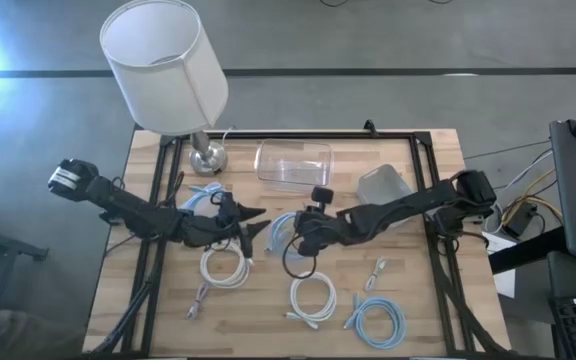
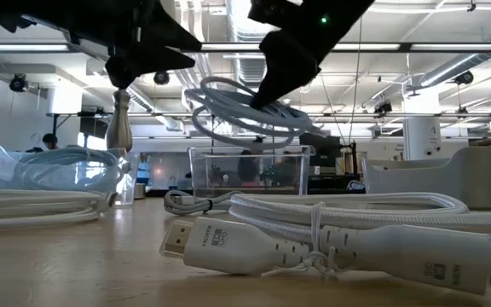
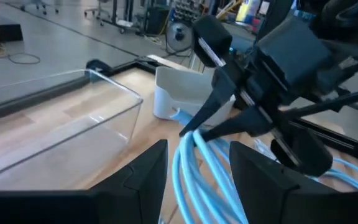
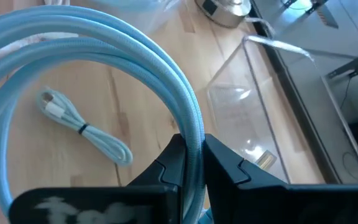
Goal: Pick & Place USB Port
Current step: Put the top light blue HDMI cable into the white bin
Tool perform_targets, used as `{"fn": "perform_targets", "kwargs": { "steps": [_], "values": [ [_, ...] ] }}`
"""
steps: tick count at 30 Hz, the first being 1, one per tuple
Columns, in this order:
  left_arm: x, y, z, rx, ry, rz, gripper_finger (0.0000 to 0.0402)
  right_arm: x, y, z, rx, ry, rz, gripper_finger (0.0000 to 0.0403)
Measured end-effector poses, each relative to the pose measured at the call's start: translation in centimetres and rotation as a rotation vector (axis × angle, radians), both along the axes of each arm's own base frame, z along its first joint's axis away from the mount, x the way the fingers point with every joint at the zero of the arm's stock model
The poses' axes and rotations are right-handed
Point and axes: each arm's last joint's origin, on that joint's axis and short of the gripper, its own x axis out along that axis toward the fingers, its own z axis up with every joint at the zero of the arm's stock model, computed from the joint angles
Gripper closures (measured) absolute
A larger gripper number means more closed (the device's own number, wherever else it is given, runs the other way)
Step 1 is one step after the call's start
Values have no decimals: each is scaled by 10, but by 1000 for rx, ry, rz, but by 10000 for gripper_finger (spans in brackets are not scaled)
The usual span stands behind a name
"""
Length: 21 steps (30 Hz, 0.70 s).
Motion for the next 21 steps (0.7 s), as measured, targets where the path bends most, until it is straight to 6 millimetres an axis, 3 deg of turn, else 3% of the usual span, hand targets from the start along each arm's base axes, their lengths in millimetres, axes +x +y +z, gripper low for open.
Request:
{"fn": "perform_targets", "kwargs": {
  "steps": [5,14,21],
  "values": [
    [4,-1,-4,-5,3,-17,225,9,2,-7,-8,17,4,369],
    [19,-5,-28,19,101,-50,225,36,8,-14,-58,53,55,369],
    [19,-4,-45,68,233,-18,225,40,9,-14,-66,70,73,369]
  ]
}}
